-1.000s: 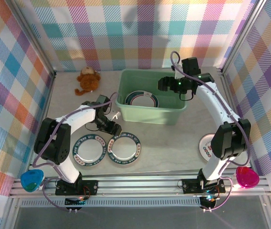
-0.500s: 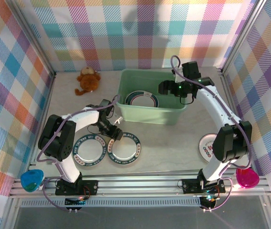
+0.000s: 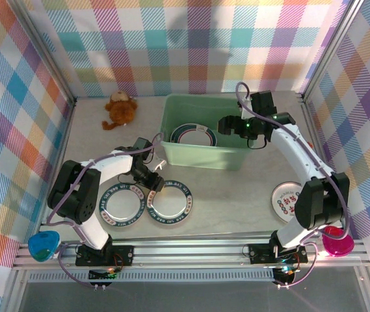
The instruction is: Place the plates into the plastic bin on the countertop
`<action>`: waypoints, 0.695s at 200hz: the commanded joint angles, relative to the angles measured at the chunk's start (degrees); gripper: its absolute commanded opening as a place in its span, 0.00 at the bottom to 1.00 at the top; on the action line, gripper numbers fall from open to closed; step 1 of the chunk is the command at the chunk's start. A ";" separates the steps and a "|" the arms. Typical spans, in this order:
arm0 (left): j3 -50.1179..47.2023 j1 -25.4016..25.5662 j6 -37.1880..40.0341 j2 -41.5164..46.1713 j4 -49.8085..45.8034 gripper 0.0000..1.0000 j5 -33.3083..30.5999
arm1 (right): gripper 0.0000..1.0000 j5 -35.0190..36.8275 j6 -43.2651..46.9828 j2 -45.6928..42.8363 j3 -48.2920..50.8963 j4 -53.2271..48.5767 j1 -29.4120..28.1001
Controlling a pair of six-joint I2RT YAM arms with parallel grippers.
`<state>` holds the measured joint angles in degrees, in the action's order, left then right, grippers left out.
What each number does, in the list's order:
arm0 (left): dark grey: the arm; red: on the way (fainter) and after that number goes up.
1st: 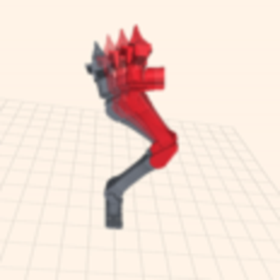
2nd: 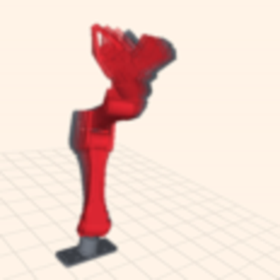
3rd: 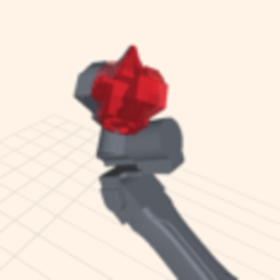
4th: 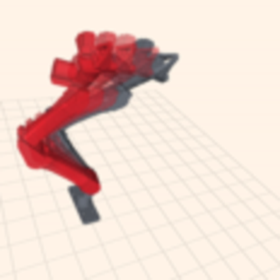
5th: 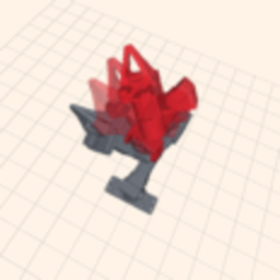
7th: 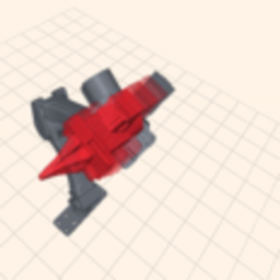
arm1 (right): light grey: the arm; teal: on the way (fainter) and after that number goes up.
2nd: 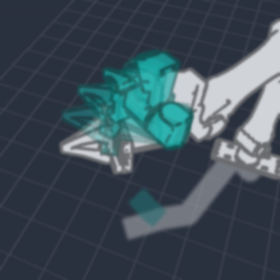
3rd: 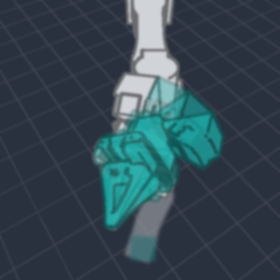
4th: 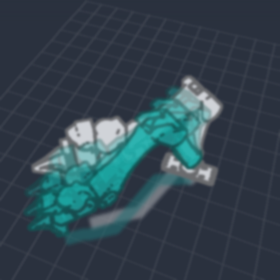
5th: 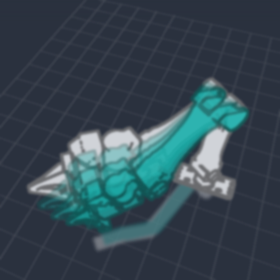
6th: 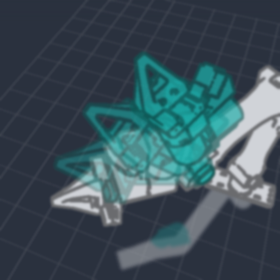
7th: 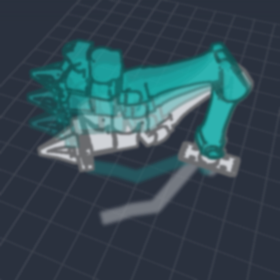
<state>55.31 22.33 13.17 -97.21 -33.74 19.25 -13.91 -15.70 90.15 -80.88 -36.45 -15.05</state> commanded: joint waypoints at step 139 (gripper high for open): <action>-1.78 0.79 -2.42 4.78 2.01 0.19 5.27 | 0.87 2.56 0.32 -6.65 4.96 3.70 -0.29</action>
<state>54.57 22.74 11.62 -94.87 -32.99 22.68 -12.40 -15.79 85.21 -76.12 -34.00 -15.09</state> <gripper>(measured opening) 0.205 0.874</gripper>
